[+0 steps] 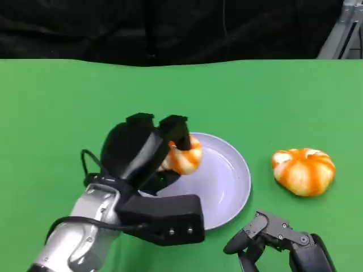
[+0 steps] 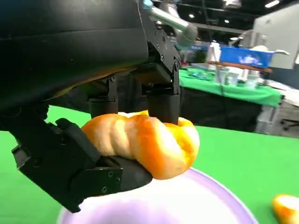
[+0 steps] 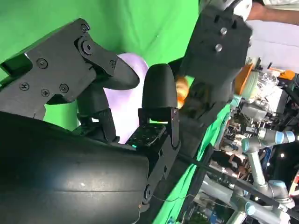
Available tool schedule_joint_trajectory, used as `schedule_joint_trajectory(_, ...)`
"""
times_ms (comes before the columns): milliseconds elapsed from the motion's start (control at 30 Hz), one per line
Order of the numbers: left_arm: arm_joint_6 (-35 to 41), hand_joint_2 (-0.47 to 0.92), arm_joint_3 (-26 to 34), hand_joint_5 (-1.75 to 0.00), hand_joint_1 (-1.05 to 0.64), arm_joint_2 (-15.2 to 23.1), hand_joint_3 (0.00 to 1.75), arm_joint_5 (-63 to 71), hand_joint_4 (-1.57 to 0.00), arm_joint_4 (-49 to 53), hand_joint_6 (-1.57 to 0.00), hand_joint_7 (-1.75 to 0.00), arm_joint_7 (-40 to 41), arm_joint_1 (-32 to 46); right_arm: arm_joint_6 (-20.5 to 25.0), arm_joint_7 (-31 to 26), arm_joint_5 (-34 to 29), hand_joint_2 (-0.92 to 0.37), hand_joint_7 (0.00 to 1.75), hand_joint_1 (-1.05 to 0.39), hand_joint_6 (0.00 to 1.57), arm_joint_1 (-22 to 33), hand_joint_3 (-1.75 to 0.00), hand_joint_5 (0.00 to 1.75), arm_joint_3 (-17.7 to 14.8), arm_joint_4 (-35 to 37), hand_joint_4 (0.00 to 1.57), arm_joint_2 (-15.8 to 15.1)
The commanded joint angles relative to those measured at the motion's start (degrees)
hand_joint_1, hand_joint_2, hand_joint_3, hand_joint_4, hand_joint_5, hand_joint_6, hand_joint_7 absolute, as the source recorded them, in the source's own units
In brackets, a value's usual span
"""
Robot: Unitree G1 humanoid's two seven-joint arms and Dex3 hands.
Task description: Grasp the bread from the table and place it into the plate.
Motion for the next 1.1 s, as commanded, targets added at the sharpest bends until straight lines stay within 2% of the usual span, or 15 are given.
schedule_joint_trajectory(33,0.39,0.43,0.35,-1.75,-0.19,0.50,1.00,0.14,-0.91,0.54,-0.70,-1.75,-0.76,-0.82,-0.18,-0.34,0.26,-0.45,1.18,-0.18,0.75,0.45,-1.16,1.60,-0.37,-0.69,0.71,-0.37)
schedule_joint_trajectory(133,0.40,0.43,0.35,-1.75,-0.19,0.50,1.00,0.14,-0.91,0.55,-0.70,-1.75,-0.76,-0.82,-0.18,-0.33,0.26,-0.45,1.18,-0.18,0.75,0.45,-1.17,1.59,-0.37,-0.69,0.71,-0.36)
schedule_joint_trajectory(167,2.21,0.43,-0.82,-1.75,-0.19,0.51,1.00,-1.18,-0.91,-0.13,-0.70,-1.75,-8.05,-1.66,-0.18,-0.43,0.05,-0.44,1.18,-0.18,0.75,0.48,-1.17,1.59,-0.17,-0.59,0.71,-0.24)
schedule_joint_trajectory(200,3.72,0.68,-1.72,-1.20,-0.36,0.58,0.60,-2.20,-0.49,-0.80,-0.39,-1.05,-14.03,-2.27,-0.21,-0.53,-0.12,-0.45,1.18,-0.17,0.75,0.49,-1.17,1.60,-0.02,-0.50,0.71,-0.16)
schedule_joint_trajectory(233,5.08,0.80,-2.46,-0.96,-0.44,0.85,0.40,-2.61,-0.34,-1.58,-0.31,-0.72,-18.98,-2.63,-0.16,-0.52,-0.18,-0.45,1.18,-0.17,0.75,0.52,-1.17,1.61,0.11,-0.54,0.71,-0.12)
schedule_joint_trajectory(267,5.95,0.87,-2.85,-0.79,-0.58,1.08,0.34,-2.72,-0.18,-2.22,-0.23,-0.48,-22.07,-2.76,-0.08,-0.47,-0.17,-0.45,1.18,-0.17,0.74,0.55,-1.17,1.61,0.16,-0.61,0.71,-0.10)
schedule_joint_trajectory(333,6.79,0.91,-3.09,-0.72,-0.69,1.49,0.33,-2.10,-0.06,-3.07,-0.18,-0.34,-24.42,-2.64,-0.08,-0.40,-0.15,-0.45,1.18,-0.16,0.74,0.54,-1.17,1.61,0.12,-0.68,0.71,-0.17)
schedule_joint_trajectory(500,8.05,0.92,-3.71,-0.60,-0.80,2.35,0.40,-1.24,0.00,-4.49,-0.13,-0.23,-29.30,-3.01,-0.17,-0.45,-0.42,-0.45,1.18,-0.16,0.75,0.47,-1.17,1.61,0.03,-0.76,0.71,-0.29)
schedule_joint_trajectory(833,8.06,0.92,-3.72,-0.46,-0.84,3.33,0.44,-1.24,0.00,-5.36,-0.11,-0.19,-32.96,-2.92,-0.41,-0.43,0.04,-0.44,1.19,-0.15,0.75,0.46,-1.18,1.60,0.09,-0.61,0.71,-0.12)
schedule_joint_trajectory(933,7.30,0.92,-2.78,-0.46,-0.84,4.19,0.44,-1.53,0.00,-6.50,-0.11,-0.19,-32.41,-2.36,-0.15,-0.44,-0.11,-0.44,1.19,-0.15,0.74,0.46,-1.19,1.60,0.15,-0.81,0.71,-0.05)
schedule_joint_trajectory(1033,6.09,0.92,-1.42,-0.55,-0.74,5.55,0.42,-2.05,0.00,-8.21,-0.18,-0.20,-31.42,-1.49,0.25,-0.44,-0.34,-0.43,1.19,-0.14,0.75,0.46,-1.20,1.60,0.24,-1.11,0.71,0.05)
schedule_joint_trajectory(1100,5.23,0.92,1.75,-0.63,-0.68,6.61,0.39,-4.89,-0.03,-11.25,-0.24,-0.19,-30.68,1.03,0.31,-0.55,-0.64,-0.43,1.19,-0.14,0.74,0.51,-1.21,1.60,0.29,-1.23,0.72,0.04)
